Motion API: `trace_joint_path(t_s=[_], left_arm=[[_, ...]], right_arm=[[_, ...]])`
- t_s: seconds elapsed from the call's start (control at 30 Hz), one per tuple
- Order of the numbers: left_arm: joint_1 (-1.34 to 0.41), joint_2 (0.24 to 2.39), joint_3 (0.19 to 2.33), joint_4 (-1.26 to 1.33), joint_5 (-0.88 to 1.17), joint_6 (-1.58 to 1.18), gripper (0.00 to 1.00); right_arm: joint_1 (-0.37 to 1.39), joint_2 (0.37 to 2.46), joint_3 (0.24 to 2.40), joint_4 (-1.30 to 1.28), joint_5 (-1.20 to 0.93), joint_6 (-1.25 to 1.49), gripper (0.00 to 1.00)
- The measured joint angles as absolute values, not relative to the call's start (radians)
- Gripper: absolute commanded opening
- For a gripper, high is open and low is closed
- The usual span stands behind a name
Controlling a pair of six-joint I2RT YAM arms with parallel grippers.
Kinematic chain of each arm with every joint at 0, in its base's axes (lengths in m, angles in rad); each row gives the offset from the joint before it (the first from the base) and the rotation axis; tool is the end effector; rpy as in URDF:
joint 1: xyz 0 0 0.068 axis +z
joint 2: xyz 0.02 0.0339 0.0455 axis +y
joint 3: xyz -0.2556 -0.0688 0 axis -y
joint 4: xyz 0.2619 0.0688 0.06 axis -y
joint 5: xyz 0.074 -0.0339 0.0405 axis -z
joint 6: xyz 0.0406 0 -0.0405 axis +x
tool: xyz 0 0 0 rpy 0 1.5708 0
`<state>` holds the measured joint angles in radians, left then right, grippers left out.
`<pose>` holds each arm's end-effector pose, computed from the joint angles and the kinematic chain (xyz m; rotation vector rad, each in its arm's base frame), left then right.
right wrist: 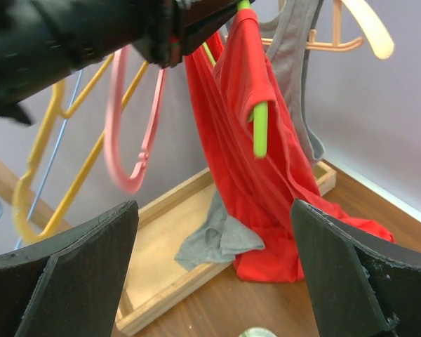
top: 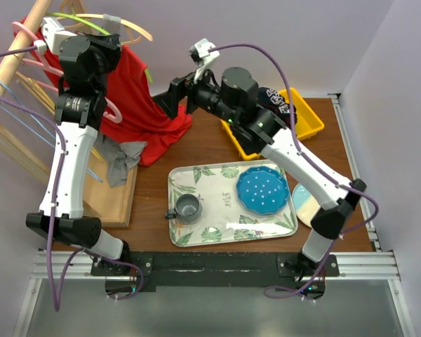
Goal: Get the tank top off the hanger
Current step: Pick up the hanger from the clothesline.
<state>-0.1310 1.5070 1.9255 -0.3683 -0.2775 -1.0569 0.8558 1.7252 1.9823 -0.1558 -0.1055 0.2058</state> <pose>0.3301 -0.0323 0.5355 -0.8969 1.2866 -0.7335 0.2663 0.3132 0.5022 -0.5765 1.4294 0.9322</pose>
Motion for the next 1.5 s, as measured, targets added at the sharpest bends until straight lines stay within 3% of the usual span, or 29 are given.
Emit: trace_joint_path(t_s=[0.3, 0.47, 0.57, 0.7, 0.83, 0.87, 1.0, 1.1, 1.17, 1.2, 1.3, 1.37, 1.5], left_arm=[[-0.131, 1.448, 1.852, -0.376, -0.228, -1.065, 0.00], [-0.131, 1.409, 1.802, -0.375, -0.193, -1.086, 0.00], [-0.131, 1.393, 1.785, -0.375, -0.167, -1.095, 0.00], [-0.131, 1.377, 1.767, -0.368, -0.155, -1.100, 0.00], [-0.131, 1.361, 1.748, -0.360, -0.149, -1.100, 0.00], [-0.131, 1.355, 1.740, -0.356, -0.147, -1.100, 0.00], [-0.130, 1.335, 1.713, -0.343, -0.136, -1.100, 0.00], [-0.130, 1.332, 1.708, -0.333, -0.130, -1.101, 0.00], [-0.130, 1.332, 1.705, -0.325, -0.124, -1.108, 0.00], [-0.130, 1.332, 1.703, -0.321, -0.120, -1.110, 0.00], [-0.130, 1.331, 1.695, -0.307, -0.106, -1.118, 0.00], [-0.130, 1.330, 1.688, -0.300, -0.102, -1.117, 0.00], [-0.130, 1.327, 1.679, -0.301, -0.095, -1.114, 0.20]], right_arm=[[0.855, 1.921, 2.104, -0.078, -0.155, 0.269, 0.88], [0.855, 2.024, 2.259, -0.062, -0.176, 0.295, 0.81], [0.855, 2.043, 2.289, -0.050, -0.176, 0.303, 0.67], [0.855, 2.044, 2.290, -0.038, -0.178, 0.321, 0.61], [0.855, 2.044, 2.291, -0.036, -0.178, 0.328, 0.31], [0.855, 2.044, 2.291, -0.036, -0.176, 0.329, 0.31], [0.852, 2.051, 2.297, -0.039, -0.177, 0.334, 0.51], [0.853, 2.070, 2.329, -0.053, -0.175, 0.332, 0.51], [0.855, 2.089, 2.361, -0.068, -0.171, 0.332, 0.42], [0.857, 2.097, 2.374, -0.078, -0.170, 0.332, 0.27], [0.857, 2.110, 2.392, -0.106, -0.157, 0.332, 0.00], [0.857, 2.110, 2.391, -0.113, -0.148, 0.331, 0.00], [0.857, 2.077, 2.315, -0.067, -0.146, 0.319, 0.00]])
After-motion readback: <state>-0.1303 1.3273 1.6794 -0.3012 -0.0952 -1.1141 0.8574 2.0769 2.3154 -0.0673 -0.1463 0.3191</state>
